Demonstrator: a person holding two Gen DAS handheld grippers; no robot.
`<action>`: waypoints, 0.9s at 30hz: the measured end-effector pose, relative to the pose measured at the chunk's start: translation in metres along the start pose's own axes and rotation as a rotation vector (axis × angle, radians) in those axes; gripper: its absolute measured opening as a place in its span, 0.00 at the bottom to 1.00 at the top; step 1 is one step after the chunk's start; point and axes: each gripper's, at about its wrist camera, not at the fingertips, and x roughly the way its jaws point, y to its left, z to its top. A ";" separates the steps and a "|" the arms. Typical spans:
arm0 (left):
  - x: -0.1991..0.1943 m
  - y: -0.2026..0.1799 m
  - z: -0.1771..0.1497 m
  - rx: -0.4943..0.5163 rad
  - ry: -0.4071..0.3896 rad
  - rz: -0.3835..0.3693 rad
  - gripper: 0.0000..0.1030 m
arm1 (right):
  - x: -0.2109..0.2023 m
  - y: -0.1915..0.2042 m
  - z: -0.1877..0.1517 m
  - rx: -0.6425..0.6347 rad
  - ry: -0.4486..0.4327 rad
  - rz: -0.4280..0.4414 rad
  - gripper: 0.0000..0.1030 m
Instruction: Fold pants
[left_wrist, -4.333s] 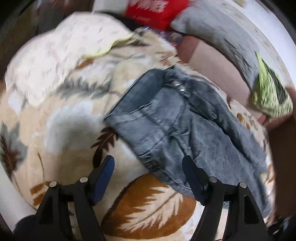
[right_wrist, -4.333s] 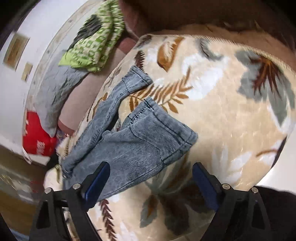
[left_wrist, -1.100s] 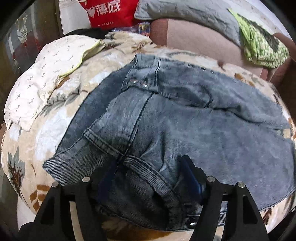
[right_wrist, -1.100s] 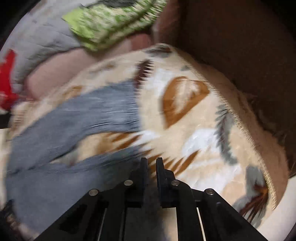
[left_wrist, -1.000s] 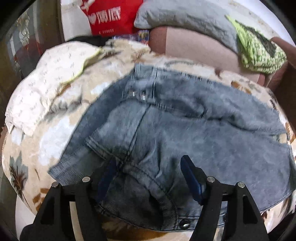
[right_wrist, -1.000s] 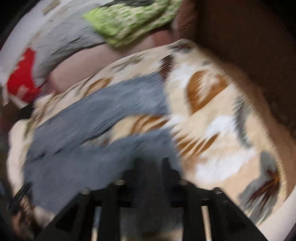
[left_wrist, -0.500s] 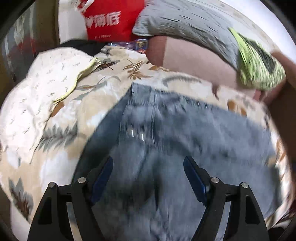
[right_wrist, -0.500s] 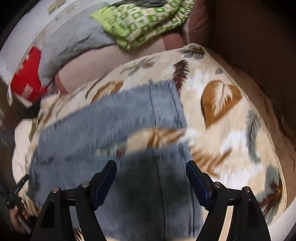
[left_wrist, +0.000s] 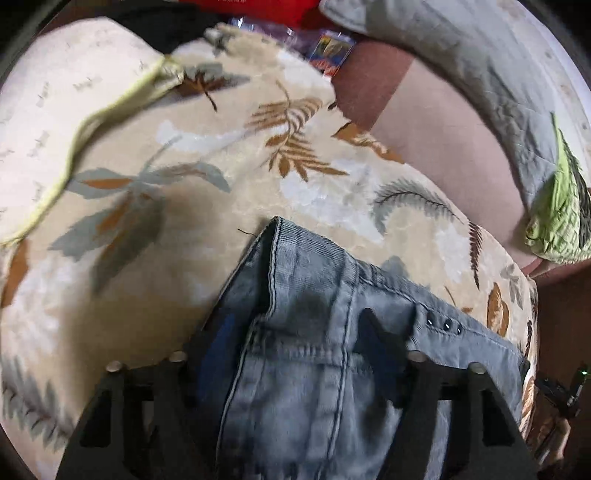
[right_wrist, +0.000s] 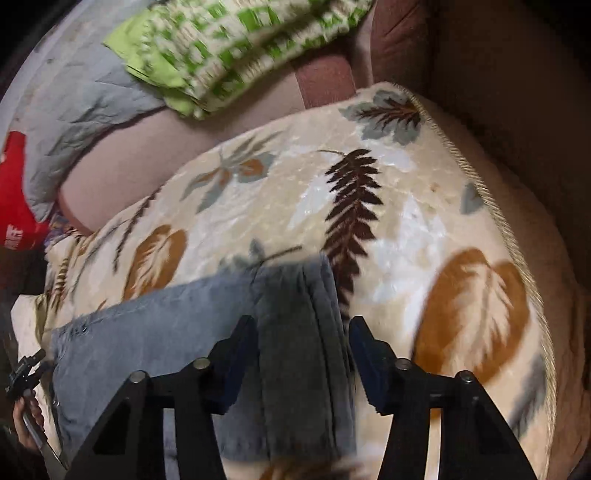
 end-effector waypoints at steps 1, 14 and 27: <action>0.006 0.002 0.003 -0.007 0.010 -0.008 0.56 | 0.008 0.002 0.004 -0.008 0.005 -0.004 0.51; 0.031 -0.002 0.034 -0.010 0.007 -0.045 0.42 | 0.054 0.005 0.018 -0.050 0.038 0.001 0.47; -0.005 -0.007 0.042 0.005 -0.097 -0.040 0.02 | 0.022 0.028 0.021 -0.093 -0.043 -0.047 0.12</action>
